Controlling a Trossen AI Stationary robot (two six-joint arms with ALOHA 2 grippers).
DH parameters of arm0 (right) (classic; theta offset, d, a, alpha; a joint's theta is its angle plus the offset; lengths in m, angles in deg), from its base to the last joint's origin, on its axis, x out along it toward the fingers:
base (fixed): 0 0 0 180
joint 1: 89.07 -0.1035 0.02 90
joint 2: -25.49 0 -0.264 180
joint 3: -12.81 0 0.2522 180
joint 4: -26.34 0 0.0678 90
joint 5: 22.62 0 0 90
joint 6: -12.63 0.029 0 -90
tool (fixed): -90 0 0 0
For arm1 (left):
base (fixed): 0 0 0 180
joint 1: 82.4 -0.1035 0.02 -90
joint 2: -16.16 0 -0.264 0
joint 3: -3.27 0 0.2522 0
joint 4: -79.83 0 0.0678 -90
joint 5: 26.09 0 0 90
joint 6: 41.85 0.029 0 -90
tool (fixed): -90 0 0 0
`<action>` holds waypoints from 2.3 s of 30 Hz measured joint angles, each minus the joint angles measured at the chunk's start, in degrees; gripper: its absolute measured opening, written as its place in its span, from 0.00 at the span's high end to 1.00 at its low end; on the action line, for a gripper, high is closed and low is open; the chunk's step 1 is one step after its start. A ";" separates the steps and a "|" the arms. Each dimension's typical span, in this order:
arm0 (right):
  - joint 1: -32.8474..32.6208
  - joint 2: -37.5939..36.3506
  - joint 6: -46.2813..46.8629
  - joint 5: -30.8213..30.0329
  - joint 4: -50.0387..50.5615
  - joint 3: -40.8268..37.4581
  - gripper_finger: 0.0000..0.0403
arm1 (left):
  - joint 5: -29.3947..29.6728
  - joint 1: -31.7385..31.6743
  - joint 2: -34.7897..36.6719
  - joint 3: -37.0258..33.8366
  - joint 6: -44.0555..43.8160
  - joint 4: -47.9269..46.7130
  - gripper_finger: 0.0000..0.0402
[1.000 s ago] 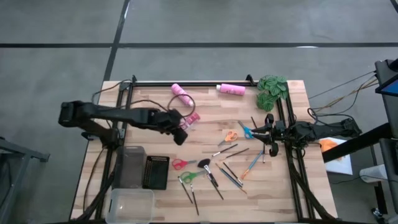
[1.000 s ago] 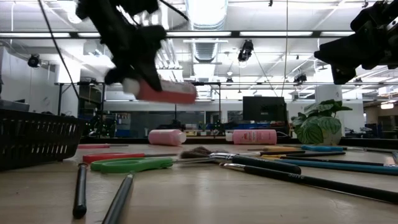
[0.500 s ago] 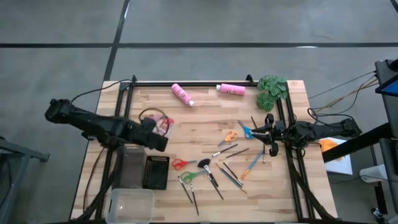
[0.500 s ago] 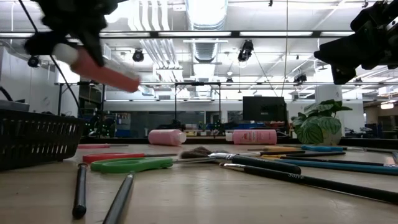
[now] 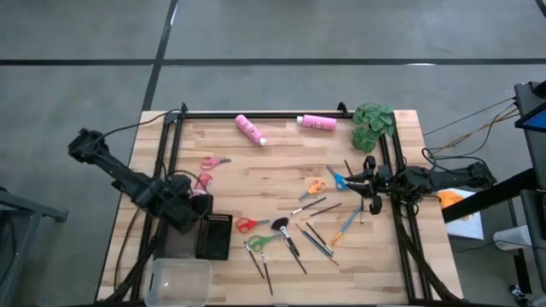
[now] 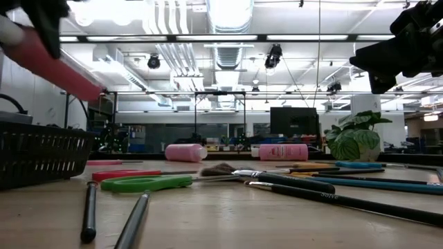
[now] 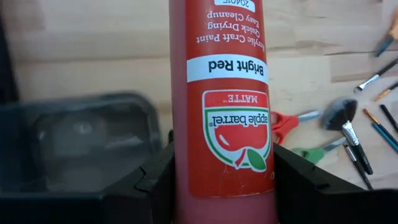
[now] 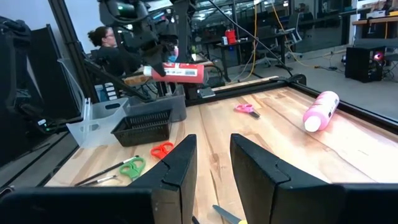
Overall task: Pick & Place Paint Supplies
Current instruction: Put the red paint bottle into the gray bin, then put the pink paint bottle into the gray bin
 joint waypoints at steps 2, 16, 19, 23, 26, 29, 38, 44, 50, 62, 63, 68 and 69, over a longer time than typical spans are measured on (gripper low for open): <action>0.01 0.00 0.00 0.00 0.00 0.01 0.76 | -1.09 2.28 -0.66 1.21 -3.26 -2.04 0.52; 0.02 0.00 0.00 0.02 0.00 0.02 0.76 | -8.92 16.38 -7.01 1.24 -27.59 -6.20 0.52; 0.02 0.00 0.00 0.00 0.00 0.01 0.76 | -9.34 17.71 -9.35 1.24 -29.80 -6.12 0.52; 0.01 0.00 0.00 0.00 0.00 0.01 0.76 | -10.01 18.44 -13.11 1.24 -30.41 -5.59 0.52; 0.02 0.00 0.00 0.00 0.00 0.02 0.76 | -10.87 18.45 -16.11 1.24 -30.38 -5.52 0.52; 0.01 0.02 0.00 0.00 0.00 0.01 0.76 | -11.27 18.45 -19.29 1.24 -29.26 -5.48 0.52; 0.01 0.02 0.00 0.01 0.00 0.02 0.76 | -12.00 18.45 -28.16 1.19 -24.94 -1.64 0.52; 0.02 0.02 0.00 0.00 0.00 0.00 0.76 | -12.78 18.45 -30.34 1.19 -24.27 -0.44 0.52; 0.02 0.02 0.00 0.01 0.00 0.01 0.76 | -12.25 18.45 -30.30 1.19 -24.32 0.06 0.51; 0.02 0.02 0.00 0.01 0.00 0.01 0.76 | -11.20 18.45 -29.93 1.19 -24.32 0.22 0.30; 0.00 0.02 0.00 0.00 0.00 0.00 0.76 | -11.20 18.45 -29.93 1.19 -24.30 0.27 0.29; 0.02 0.02 0.00 0.00 0.00 0.02 0.76 | -11.22 18.45 -29.89 1.19 -24.27 0.26 0.27; 0.02 0.02 0.00 0.00 0.00 0.00 0.76 | -11.22 18.45 -29.89 1.19 -24.27 0.25 0.27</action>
